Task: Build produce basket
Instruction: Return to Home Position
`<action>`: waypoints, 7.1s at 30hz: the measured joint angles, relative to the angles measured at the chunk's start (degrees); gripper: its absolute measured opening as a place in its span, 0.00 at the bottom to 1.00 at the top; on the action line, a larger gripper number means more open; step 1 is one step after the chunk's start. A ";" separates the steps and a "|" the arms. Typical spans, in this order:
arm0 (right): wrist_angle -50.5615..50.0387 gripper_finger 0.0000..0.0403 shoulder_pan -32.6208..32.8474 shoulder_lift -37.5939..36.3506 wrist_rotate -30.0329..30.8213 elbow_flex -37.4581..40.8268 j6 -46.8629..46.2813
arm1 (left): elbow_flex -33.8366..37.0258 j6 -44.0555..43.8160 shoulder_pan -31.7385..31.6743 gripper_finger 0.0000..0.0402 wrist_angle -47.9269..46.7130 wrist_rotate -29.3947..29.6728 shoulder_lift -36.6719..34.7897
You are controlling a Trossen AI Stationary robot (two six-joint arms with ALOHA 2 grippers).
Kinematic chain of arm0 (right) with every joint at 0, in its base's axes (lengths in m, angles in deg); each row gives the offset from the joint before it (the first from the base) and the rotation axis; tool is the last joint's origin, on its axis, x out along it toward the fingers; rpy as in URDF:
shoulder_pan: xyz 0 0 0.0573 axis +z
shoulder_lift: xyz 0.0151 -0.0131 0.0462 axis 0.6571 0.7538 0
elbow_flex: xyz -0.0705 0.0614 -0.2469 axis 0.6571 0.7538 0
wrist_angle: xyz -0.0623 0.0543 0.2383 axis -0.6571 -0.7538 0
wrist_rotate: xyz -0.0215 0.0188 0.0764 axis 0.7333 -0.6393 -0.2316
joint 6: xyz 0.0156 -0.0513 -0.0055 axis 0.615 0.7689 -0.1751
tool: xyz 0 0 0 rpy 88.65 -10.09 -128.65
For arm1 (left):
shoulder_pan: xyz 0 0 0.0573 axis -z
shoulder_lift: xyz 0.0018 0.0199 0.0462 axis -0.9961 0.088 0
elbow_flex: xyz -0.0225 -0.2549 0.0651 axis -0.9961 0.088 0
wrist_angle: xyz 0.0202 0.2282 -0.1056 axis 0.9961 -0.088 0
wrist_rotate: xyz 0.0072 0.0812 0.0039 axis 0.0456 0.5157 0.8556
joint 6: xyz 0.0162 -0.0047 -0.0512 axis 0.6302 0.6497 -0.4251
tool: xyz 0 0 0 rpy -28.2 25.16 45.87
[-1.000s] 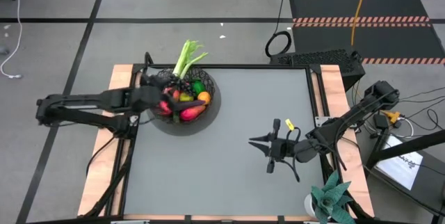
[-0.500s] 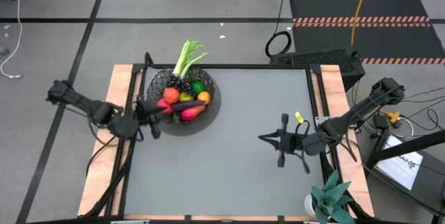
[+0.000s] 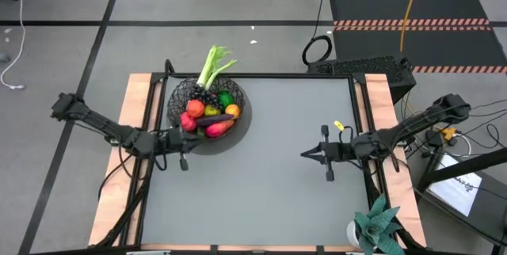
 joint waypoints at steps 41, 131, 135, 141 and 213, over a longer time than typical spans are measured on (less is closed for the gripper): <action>6.05 0.00 -18.85 -25.69 -14.16 16.10 3.55 | 0.53 0.72 -10.92 0.04 -0.15 -15.18 -0.01; -20.92 0.00 -19.55 -44.91 -17.09 16.14 4.24 | 10.26 11.43 -19.04 0.01 -8.16 -27.59 -33.51; -20.93 0.00 -19.55 -44.91 -17.08 16.14 4.22 | 10.26 10.94 -19.92 0.02 -11.74 -28.98 -33.48; -20.93 0.00 -19.55 -44.91 -17.10 16.14 4.22 | 10.17 9.54 -20.30 0.01 -13.64 -29.17 -33.48; -20.93 0.00 -19.54 -44.91 -17.10 16.13 4.22 | 10.26 10.01 -20.30 0.09 -12.06 -29.02 -33.48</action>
